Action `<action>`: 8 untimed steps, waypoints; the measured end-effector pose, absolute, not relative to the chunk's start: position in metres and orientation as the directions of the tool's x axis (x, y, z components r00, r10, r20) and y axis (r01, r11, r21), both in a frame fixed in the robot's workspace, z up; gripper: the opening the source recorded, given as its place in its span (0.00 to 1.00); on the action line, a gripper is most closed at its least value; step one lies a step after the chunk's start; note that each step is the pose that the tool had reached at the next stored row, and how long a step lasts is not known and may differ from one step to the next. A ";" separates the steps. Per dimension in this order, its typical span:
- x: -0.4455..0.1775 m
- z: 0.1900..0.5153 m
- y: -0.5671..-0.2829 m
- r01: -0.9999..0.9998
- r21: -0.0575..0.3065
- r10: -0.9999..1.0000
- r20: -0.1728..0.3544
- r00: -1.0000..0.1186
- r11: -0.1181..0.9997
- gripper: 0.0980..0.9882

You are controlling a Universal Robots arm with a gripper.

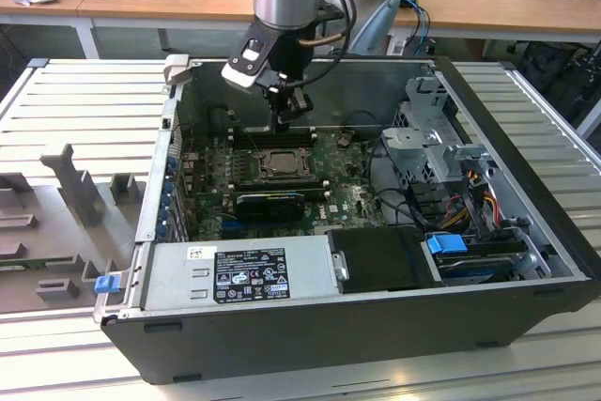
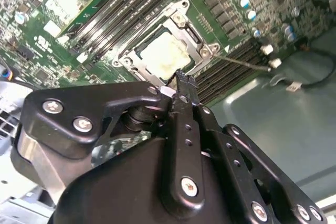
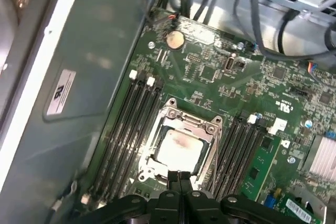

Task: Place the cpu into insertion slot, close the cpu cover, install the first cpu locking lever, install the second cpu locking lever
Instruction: 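Install the first cpu locking lever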

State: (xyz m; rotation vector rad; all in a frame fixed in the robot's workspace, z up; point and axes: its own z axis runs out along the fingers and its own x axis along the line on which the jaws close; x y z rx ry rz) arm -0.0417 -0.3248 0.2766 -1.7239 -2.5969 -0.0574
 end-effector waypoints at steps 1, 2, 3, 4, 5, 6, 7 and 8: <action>-0.042 0.277 -0.325 0.915 0.017 0.914 0.039 -0.404 0.403 0.01; -0.042 0.277 -0.325 0.908 0.017 0.907 0.038 -0.420 0.420 0.01; -0.042 0.276 -0.325 0.897 0.016 0.896 0.037 -0.442 0.441 0.01; -0.042 0.276 -0.325 0.889 0.015 0.889 0.036 -0.457 0.457 0.01; -0.042 0.276 -0.325 0.877 0.015 0.877 0.036 -0.480 0.480 0.01; -0.042 0.276 -0.325 0.868 0.015 0.867 0.035 -0.497 0.497 0.01; -0.042 0.276 -0.325 0.845 0.017 0.844 0.034 -0.535 0.535 0.01; -0.042 0.276 -0.325 0.836 0.019 0.836 0.033 -0.548 0.548 0.01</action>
